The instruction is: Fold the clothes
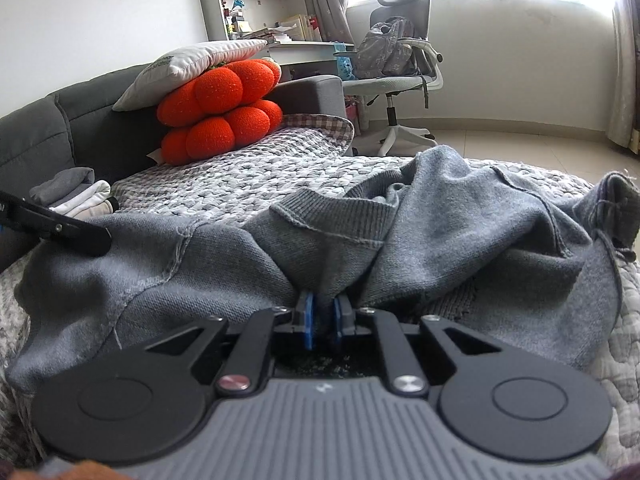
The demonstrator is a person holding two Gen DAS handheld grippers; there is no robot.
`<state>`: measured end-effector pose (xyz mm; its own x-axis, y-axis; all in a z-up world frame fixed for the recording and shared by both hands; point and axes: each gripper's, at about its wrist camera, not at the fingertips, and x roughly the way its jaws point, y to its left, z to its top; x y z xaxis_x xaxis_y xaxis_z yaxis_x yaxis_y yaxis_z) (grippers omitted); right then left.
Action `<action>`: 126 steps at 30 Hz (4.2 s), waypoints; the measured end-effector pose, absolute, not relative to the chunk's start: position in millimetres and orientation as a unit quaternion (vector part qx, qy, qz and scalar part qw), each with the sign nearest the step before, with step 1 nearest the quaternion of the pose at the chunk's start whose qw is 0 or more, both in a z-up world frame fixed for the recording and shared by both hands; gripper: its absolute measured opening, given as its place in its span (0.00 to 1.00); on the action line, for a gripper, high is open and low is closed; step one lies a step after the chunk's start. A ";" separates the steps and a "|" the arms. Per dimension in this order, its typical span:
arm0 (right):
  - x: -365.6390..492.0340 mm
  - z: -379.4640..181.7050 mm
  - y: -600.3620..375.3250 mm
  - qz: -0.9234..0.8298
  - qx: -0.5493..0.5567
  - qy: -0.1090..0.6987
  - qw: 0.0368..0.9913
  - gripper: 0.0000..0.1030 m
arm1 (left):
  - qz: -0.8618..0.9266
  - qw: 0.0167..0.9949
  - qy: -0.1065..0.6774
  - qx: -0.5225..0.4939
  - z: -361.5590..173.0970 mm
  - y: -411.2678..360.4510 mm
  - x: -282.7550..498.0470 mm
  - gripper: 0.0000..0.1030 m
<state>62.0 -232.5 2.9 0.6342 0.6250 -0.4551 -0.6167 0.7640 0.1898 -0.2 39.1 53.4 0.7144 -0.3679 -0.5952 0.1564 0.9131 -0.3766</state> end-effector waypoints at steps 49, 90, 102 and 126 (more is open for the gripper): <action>61.4 0.5 -242.9 0.361 0.035 0.246 0.899 0.34 | -0.075 0.937 0.321 -0.114 81.3 47.8 0.9 0.05; 115.1 79.3 -259.9 0.344 -0.026 0.209 0.915 0.65 | 0.150 0.945 0.290 0.026 53.8 152.7 113.5 0.04; 243.9 28.7 -214.2 0.361 -0.175 0.333 0.853 0.43 | 0.125 0.942 0.300 0.085 54.5 139.0 106.1 0.04; 237.0 26.3 -209.4 0.153 -0.174 0.209 0.950 0.17 | 0.150 0.935 0.316 0.051 37.0 145.4 141.0 0.10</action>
<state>237.0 -209.4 26.3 0.8660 0.2177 -0.4502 -0.3627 0.8931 -0.2660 141.0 145.4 37.0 0.7554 0.3135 -0.5755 -0.2492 0.9496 0.1902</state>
